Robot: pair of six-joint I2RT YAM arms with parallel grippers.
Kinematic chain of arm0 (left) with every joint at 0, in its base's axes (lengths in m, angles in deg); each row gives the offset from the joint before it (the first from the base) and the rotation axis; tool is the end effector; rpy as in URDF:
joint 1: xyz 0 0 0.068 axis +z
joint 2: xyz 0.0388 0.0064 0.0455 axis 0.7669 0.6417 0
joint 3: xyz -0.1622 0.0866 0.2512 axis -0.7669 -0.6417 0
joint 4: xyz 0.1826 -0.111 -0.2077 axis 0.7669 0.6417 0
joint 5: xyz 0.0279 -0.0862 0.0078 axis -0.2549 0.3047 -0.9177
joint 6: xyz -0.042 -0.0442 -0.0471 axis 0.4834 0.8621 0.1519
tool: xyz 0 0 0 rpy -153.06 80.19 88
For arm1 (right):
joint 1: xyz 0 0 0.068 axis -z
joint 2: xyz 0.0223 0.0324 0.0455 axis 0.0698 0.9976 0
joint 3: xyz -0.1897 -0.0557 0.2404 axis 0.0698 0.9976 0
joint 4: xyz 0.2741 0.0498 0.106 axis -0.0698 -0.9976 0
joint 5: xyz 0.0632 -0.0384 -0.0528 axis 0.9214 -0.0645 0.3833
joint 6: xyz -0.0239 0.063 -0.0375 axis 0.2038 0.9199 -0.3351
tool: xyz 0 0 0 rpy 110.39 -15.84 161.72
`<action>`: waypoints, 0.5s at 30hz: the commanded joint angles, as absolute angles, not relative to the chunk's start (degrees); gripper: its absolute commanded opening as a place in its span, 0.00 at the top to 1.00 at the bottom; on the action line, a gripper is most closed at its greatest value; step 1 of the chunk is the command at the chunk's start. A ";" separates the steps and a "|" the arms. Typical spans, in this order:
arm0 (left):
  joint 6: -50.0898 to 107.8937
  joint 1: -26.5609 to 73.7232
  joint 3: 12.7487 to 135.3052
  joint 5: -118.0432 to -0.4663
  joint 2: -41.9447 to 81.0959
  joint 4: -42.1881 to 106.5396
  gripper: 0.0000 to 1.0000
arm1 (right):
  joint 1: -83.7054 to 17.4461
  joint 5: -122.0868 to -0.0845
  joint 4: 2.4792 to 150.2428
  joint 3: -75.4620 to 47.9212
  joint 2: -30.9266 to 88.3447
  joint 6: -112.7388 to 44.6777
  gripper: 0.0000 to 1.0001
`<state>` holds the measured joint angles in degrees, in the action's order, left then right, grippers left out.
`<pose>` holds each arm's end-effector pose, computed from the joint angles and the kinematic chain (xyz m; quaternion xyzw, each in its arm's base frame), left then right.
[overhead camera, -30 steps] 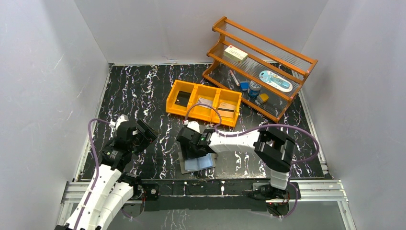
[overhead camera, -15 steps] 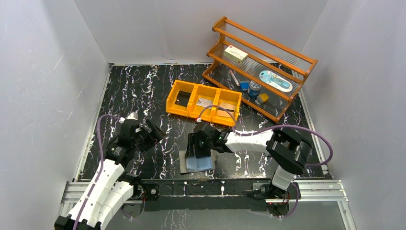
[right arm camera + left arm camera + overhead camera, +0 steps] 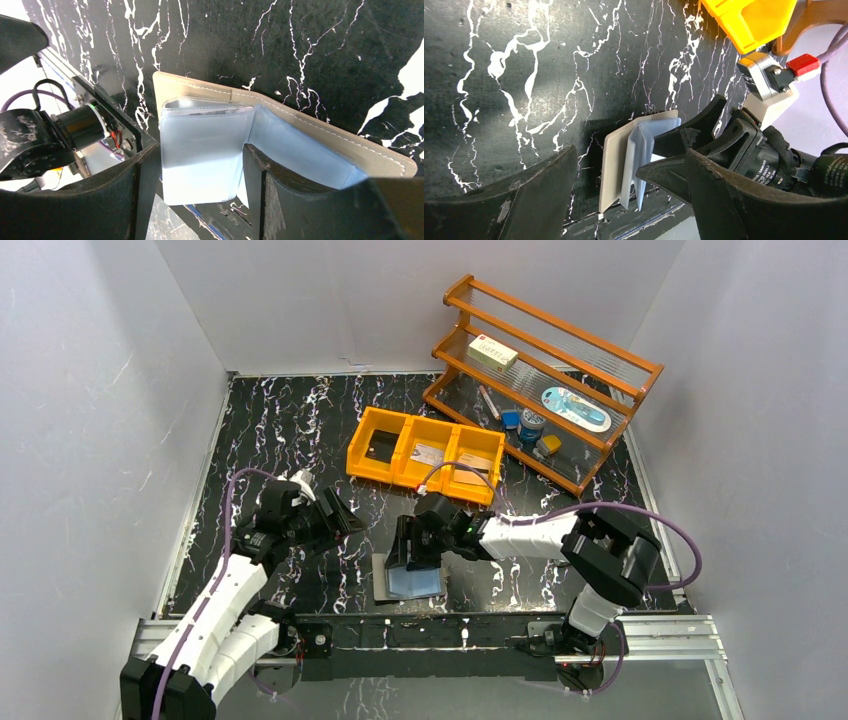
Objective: Take the credit cards out of the card holder
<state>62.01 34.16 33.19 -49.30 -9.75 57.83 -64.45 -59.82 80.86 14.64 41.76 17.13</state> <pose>0.1925 -0.0763 0.2336 -0.1539 0.8779 -0.3403 0.2999 0.1791 0.3365 0.1554 -0.0507 0.9134 0.3779 0.1423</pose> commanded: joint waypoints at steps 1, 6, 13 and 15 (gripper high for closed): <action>60.31 34.39 32.26 -44.09 -8.64 56.55 0.24 | -63.65 -57.73 85.18 16.01 38.77 18.31 0.31; 59.43 34.41 32.27 -42.71 -7.48 56.17 0.24 | -62.48 -56.05 87.73 18.59 38.01 20.02 0.33; 58.47 34.44 32.30 -41.34 -6.70 56.11 0.25 | -62.01 -55.36 89.85 20.41 36.28 20.86 0.36; 58.52 34.39 32.35 -41.36 -6.72 56.12 0.25 | -61.94 -55.26 90.49 20.82 35.71 20.94 0.37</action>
